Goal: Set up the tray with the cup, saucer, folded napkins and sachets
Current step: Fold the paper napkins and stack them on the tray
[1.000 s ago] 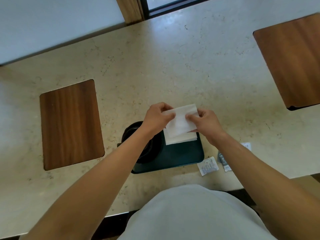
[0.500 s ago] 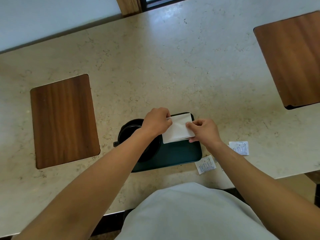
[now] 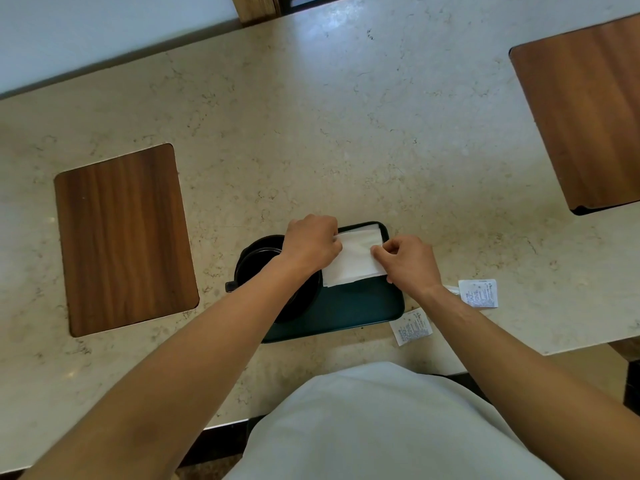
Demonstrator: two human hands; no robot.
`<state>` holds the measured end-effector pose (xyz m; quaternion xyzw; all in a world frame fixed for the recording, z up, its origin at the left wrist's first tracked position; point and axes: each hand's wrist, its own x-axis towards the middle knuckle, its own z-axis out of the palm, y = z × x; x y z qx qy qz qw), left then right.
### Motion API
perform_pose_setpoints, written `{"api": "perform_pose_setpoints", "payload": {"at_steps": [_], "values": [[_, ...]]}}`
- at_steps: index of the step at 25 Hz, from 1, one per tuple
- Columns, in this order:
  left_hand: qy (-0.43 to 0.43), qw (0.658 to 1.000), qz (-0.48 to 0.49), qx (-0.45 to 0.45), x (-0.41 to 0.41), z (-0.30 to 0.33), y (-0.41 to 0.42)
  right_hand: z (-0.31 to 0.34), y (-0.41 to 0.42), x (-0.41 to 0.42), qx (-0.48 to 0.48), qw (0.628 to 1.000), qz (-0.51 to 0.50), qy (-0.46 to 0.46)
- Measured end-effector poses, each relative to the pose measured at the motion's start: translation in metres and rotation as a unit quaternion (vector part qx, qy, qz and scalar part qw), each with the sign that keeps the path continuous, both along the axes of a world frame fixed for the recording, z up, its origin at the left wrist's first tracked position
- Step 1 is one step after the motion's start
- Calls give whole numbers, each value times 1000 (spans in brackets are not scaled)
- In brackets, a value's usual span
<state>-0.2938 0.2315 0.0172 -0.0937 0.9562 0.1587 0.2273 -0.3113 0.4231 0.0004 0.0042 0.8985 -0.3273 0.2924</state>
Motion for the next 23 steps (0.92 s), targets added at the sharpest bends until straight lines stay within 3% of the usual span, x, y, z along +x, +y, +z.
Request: {"api": "perform_pose_setpoints", "payload": {"at_steps": [13, 23], "values": [[12, 1000, -2, -21, 2, -7, -1, -4, -1, -1, 13, 999, 13, 33], [36, 982, -79, -168, 6, -2, -2, -6, 1, 0, 59, 993, 21, 103]]}}
